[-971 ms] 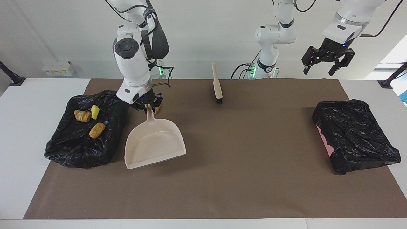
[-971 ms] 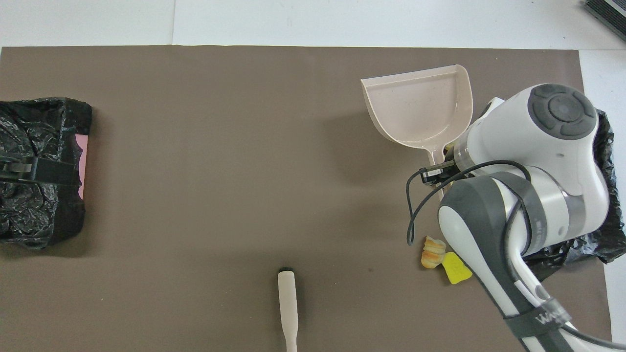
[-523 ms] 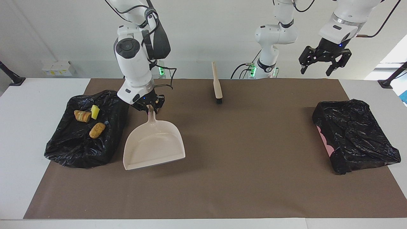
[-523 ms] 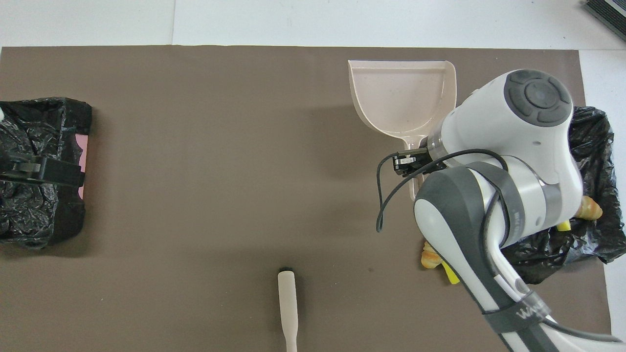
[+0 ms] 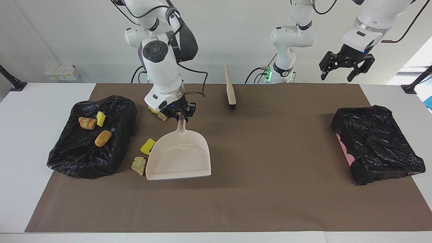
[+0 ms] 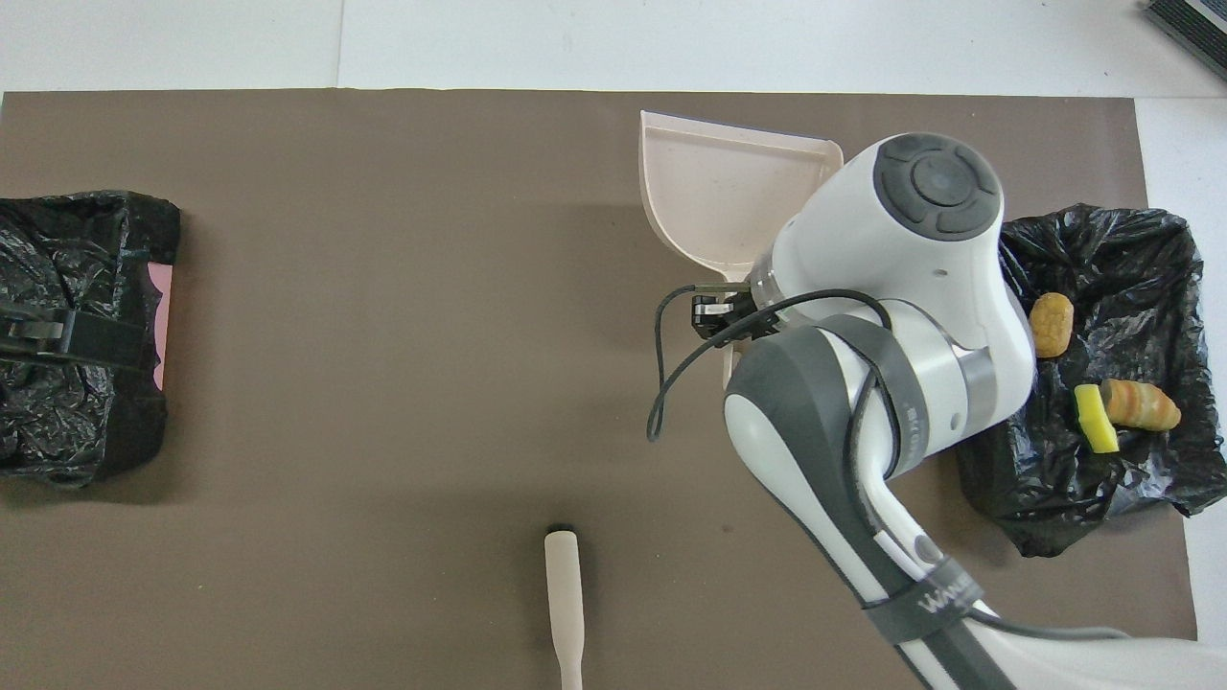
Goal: Sweep and dump trash in bin
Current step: 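Return the empty dustpan to the table center with the right gripper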
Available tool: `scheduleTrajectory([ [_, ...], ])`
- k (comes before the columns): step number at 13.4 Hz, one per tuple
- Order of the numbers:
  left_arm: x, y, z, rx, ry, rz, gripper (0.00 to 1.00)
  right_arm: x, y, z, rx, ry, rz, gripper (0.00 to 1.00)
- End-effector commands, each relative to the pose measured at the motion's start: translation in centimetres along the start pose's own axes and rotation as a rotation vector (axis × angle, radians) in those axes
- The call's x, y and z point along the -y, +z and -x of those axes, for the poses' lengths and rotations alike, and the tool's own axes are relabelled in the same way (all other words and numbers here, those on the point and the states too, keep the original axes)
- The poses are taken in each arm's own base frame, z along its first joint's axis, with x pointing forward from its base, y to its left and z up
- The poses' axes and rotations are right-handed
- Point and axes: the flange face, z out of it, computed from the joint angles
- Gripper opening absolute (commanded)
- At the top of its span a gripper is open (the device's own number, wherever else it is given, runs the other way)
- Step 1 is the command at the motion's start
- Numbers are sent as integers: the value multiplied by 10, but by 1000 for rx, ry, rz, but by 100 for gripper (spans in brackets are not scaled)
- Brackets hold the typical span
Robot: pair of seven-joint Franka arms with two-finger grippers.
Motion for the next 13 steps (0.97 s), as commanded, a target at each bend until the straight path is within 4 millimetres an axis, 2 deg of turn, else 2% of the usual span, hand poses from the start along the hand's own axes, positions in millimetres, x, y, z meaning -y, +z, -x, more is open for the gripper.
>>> scheduleTrajectory([
  [1,-1,-12,0,-15,8,-12,100,44,18,-13,14,30,-30,0],
  [4,-3,-13,4,-14,8,-13,100,93,61,-1,43,17,-1,0],
  [7,-7,-13,10,8,11,-14,100,112,95,6,74,-5,28,0],
  [10,-7,-12,17,32,9,-14,100,114,119,4,97,-4,44,0],
  [13,-11,-12,17,33,17,-14,100,113,134,3,112,-3,55,0],
])
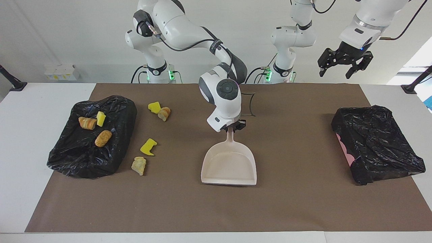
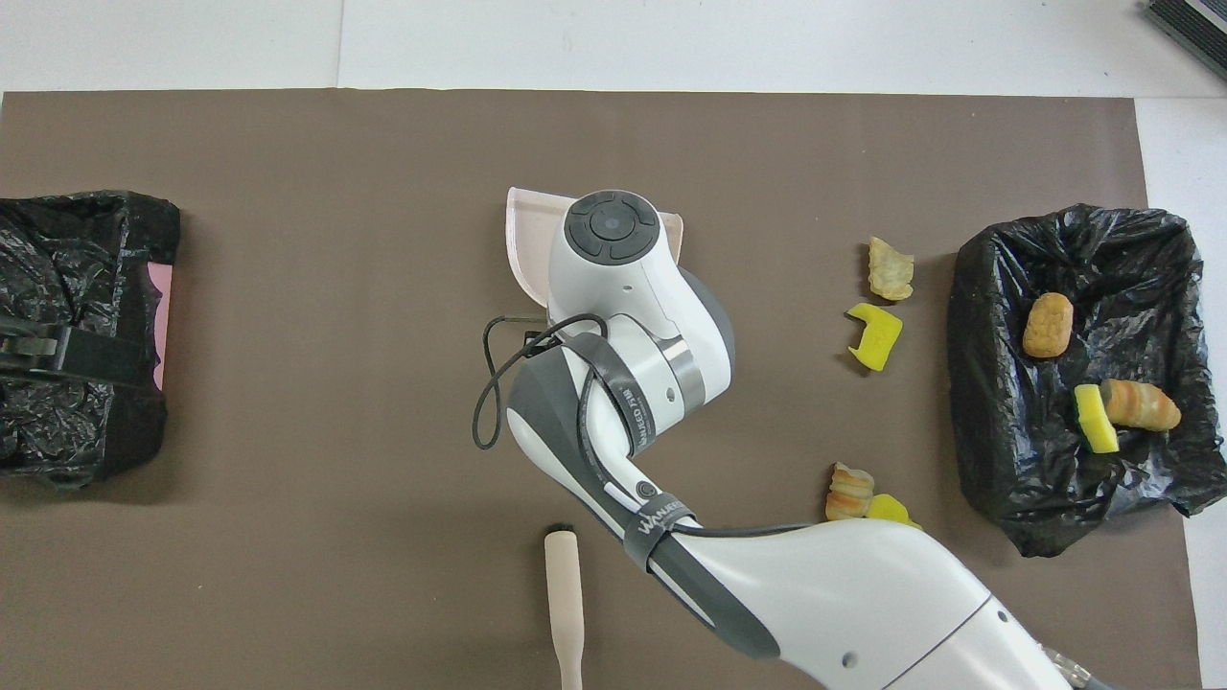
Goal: Sweep and dump trash in bin
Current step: 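Return the empty dustpan to the table center with the right gripper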
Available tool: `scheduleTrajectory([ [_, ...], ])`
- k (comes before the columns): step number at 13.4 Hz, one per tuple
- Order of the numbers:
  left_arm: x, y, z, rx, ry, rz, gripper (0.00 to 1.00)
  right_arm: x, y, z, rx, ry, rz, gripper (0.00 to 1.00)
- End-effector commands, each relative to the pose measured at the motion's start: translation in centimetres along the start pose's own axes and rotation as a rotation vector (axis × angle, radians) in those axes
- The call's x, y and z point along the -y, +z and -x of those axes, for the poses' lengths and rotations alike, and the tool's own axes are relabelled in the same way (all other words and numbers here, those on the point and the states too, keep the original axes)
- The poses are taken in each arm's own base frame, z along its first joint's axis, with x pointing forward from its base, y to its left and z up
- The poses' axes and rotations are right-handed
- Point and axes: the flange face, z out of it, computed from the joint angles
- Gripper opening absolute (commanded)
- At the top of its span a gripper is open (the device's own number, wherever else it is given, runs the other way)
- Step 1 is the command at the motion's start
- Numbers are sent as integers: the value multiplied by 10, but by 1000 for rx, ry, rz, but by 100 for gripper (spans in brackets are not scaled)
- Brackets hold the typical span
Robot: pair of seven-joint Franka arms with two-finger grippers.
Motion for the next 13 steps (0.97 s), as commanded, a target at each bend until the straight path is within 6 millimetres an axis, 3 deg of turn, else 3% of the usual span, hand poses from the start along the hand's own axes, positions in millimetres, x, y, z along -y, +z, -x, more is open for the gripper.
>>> scheduleTrajectory([
  [1,-5,-3,7,8,5,-14,100,5,5,-4,11,13,-6,0],
  [7,-12,-2,6,5,16,-8,100,7,19,-2,32,11,3,0],
  [8,-12,-1,7,8,16,-7,100,10,17,1,31,10,-7,6],
  [9,-12,0,7,11,23,-7,100,11,14,3,34,11,-13,17],
  [10,-12,1,8,11,26,-7,100,11,13,4,37,24,-9,66],
  [11,-12,0,8,10,28,-7,100,12,11,7,36,37,-8,100],
  [13,-11,0,7,4,25,-7,100,5,-4,17,35,44,-10,100],
])
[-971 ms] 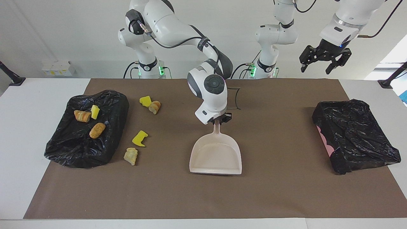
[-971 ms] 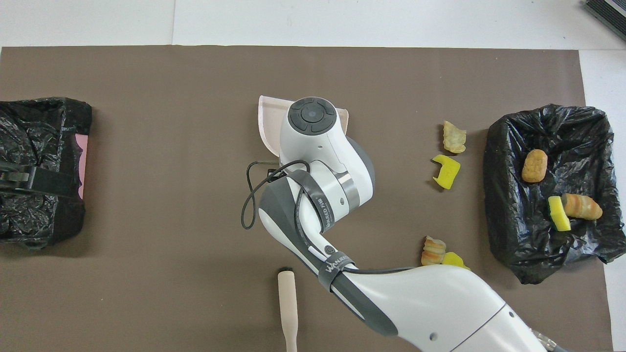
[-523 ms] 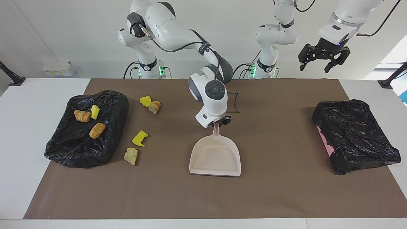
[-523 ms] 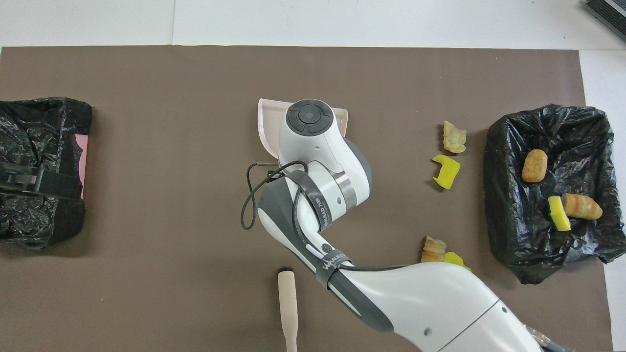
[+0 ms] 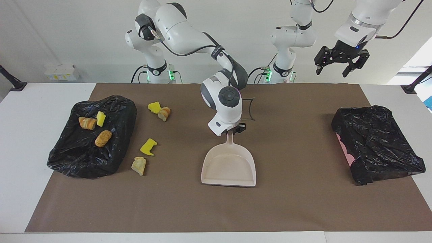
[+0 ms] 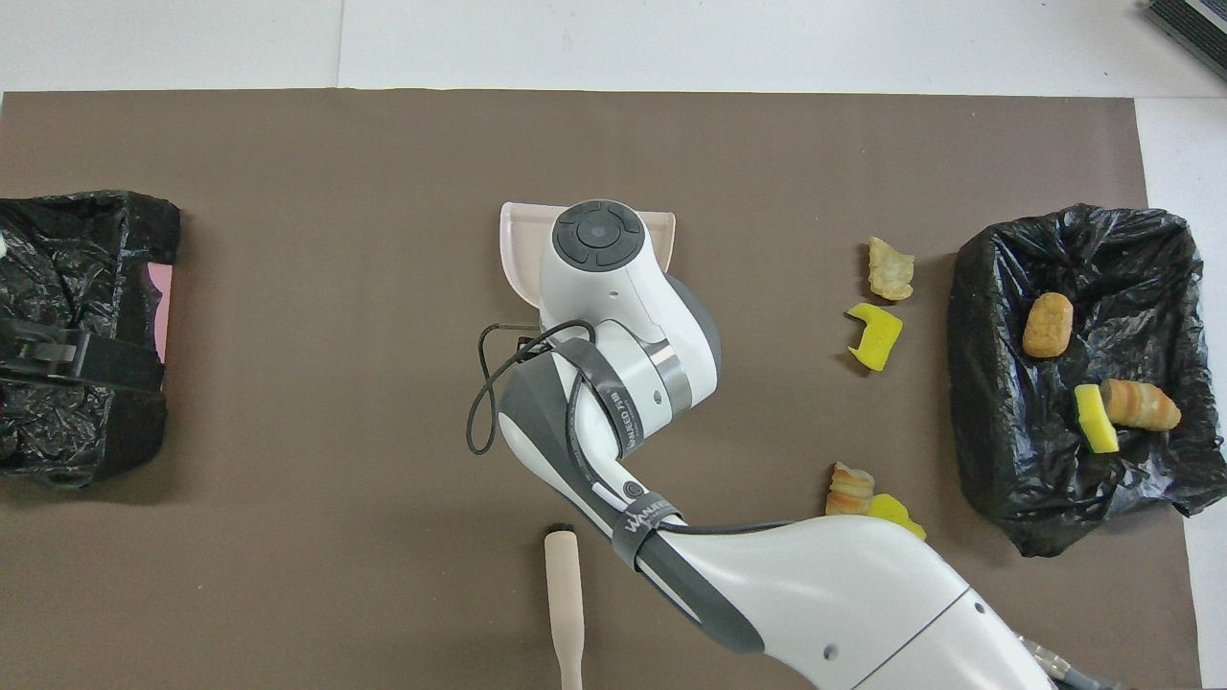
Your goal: Sweep and dump trash in bin
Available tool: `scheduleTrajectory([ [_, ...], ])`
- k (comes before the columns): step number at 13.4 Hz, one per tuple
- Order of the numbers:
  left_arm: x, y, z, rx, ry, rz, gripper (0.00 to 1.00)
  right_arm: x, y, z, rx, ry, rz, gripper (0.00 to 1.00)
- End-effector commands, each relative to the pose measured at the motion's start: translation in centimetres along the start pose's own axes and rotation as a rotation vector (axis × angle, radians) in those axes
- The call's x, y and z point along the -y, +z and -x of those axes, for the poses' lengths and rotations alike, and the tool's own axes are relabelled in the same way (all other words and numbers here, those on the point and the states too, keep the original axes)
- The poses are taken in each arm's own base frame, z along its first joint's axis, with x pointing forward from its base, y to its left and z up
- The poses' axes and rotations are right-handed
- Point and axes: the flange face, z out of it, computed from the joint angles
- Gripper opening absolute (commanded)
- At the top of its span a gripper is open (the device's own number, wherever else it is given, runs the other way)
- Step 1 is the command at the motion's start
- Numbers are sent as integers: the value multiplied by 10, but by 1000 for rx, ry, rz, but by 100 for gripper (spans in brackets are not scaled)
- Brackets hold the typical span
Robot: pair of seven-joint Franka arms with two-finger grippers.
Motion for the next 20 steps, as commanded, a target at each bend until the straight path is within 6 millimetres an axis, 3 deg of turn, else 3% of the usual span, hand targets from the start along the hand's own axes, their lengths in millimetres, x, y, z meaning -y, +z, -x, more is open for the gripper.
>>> scheduleTrajectory([
  [1,-2,-2,7,-1,9,-6,100,-8,-25,21,14,27,-17,100],
  [3,-2,-2,7,-1,9,-6,100,-14,-38,40,13,29,-12,100],
  [5,-10,0,5,-6,26,-7,100,-9,-37,70,27,25,4,100],
  [10,-25,32,-13,-48,58,-8,100,-13,-43,144,36,-31,15,100],
  [11,-28,41,-19,-62,59,-8,100,-12,-39,161,28,-50,16,100],
  [13,-56,55,-32,-83,110,-8,100,-15,-22,189,-6,-53,5,100],
  [15,-69,68,-44,-98,131,-8,100,-17,-12,211,-21,-59,2,100],
  [18,-86,82,-48,-107,160,-7,100,-19,3,254,-12,-100,32,100],
  [20,-114,104,-52,-128,199,-2,100,-21,18,284,4,-117,32,100],
])
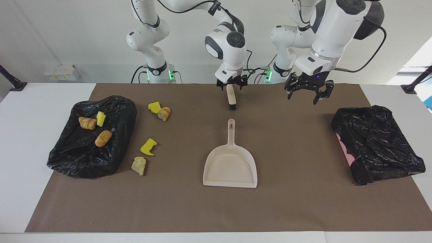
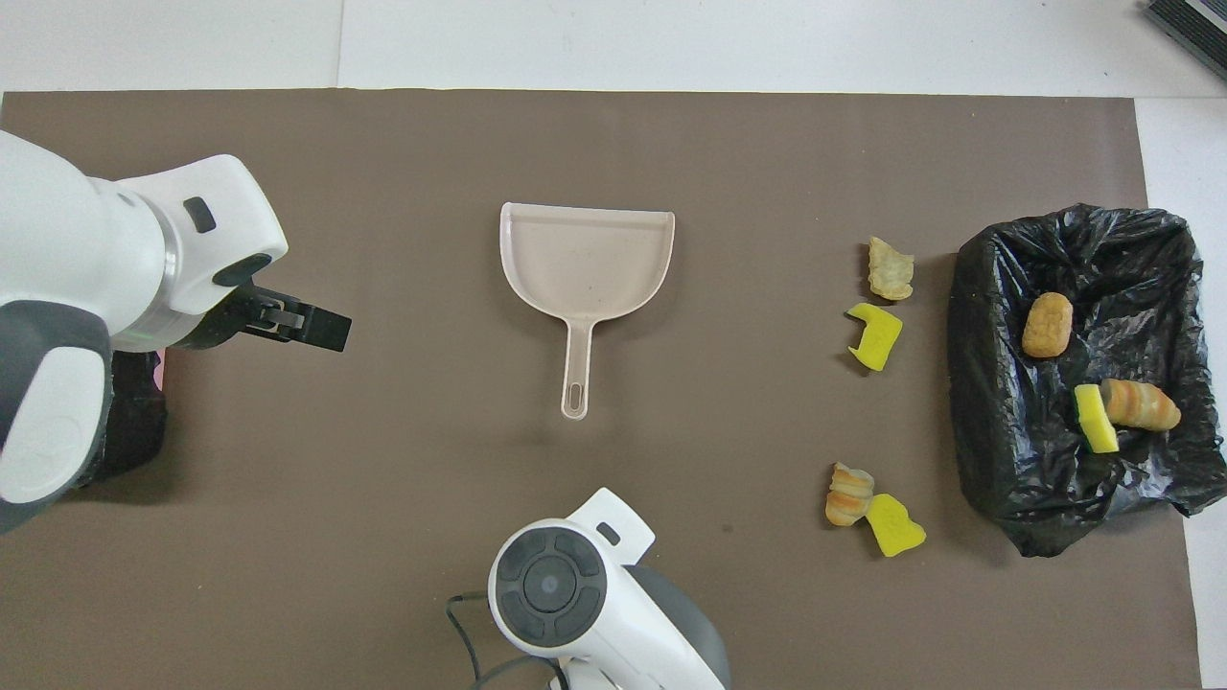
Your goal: Sweep and dump trash in bin
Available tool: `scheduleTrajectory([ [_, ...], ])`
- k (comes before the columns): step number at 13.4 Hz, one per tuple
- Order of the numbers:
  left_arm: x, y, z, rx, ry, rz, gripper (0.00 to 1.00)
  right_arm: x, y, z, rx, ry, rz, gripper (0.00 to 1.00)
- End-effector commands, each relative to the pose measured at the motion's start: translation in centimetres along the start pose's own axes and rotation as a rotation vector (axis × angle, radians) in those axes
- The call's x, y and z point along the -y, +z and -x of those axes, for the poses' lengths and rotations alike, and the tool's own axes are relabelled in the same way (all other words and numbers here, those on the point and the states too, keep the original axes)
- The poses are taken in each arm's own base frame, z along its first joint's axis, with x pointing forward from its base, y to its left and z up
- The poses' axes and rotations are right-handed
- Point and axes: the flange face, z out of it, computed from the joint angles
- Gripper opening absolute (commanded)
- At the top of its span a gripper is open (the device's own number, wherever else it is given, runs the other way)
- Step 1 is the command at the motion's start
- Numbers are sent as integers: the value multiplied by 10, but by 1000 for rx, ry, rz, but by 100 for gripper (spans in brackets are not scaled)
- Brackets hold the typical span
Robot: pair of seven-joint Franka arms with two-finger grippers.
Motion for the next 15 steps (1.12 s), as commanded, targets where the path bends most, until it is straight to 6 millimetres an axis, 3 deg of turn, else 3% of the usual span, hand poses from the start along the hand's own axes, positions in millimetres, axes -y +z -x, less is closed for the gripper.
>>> scheduleTrajectory([
  [1,-26,25,-2,-19,42,-2,100,-5,13,46,24,5,-34,100],
  [3,-41,37,-6,-6,64,-1,100,-5,31,77,51,-11,-4,100],
  [5,-72,58,-15,-9,93,4,100,2,50,97,71,-7,2,96],
  [6,-79,74,-25,-21,65,5,100,6,57,103,69,-7,-3,94],
  [10,-142,133,-41,-29,5,16,100,11,93,109,63,11,14,79],
  [12,-152,156,-45,-26,-18,18,100,9,95,110,66,14,20,70],
  [15,-176,173,-44,-26,-25,26,100,10,80,112,56,24,1,66],
])
